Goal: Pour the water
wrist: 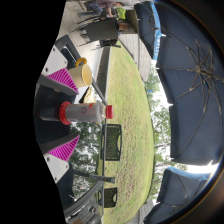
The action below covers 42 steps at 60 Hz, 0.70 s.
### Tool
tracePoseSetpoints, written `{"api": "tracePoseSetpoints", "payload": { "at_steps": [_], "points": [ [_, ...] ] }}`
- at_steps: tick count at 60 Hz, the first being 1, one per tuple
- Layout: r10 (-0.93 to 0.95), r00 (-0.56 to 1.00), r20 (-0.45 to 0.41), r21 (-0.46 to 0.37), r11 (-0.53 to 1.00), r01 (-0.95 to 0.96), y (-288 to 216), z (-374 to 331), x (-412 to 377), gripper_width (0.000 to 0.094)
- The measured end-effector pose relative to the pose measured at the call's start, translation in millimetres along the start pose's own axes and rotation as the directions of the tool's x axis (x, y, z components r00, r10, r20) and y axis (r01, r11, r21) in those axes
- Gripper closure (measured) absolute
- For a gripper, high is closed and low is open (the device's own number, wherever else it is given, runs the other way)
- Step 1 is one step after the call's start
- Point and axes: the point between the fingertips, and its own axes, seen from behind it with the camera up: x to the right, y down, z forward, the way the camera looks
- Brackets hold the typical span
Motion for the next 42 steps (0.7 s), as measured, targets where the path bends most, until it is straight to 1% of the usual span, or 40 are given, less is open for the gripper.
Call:
{"api": "tracePoseSetpoints", "payload": {
  "at_steps": [5, 13, 17, 22, 25, 30, 37, 42],
  "points": [
    [-0.018, 1.000, -0.025, 0.021, 1.000, 0.019, 4.2, -35.8, 5.8, 0.0106],
    [-0.046, 0.999, -0.012, 0.030, 0.998, 0.047, 20.8, -93.8, 8.6, 0.0098],
    [-0.076, 0.996, -0.044, 0.059, 0.995, 0.078, 17.2, -114.7, 21.6, 0.0097],
    [-0.113, 0.990, -0.084, 0.087, 0.989, 0.120, 14.8, -131.4, 30.2, 0.0097],
    [-0.105, 0.992, -0.074, 0.098, 0.989, 0.112, 15.1, -140.9, 29.6, 0.0095],
    [-0.154, 0.984, -0.085, 0.078, 0.984, 0.161, 23.8, -147.8, 33.7, 0.0100],
    [-0.091, 0.995, -0.041, 0.088, 0.992, 0.094, 31.9, -153.7, 25.3, 0.0100],
    [-0.033, 0.999, 0.032, 0.081, 0.996, 0.030, 43.8, -151.5, 6.3, 0.0105]
  ]
}}
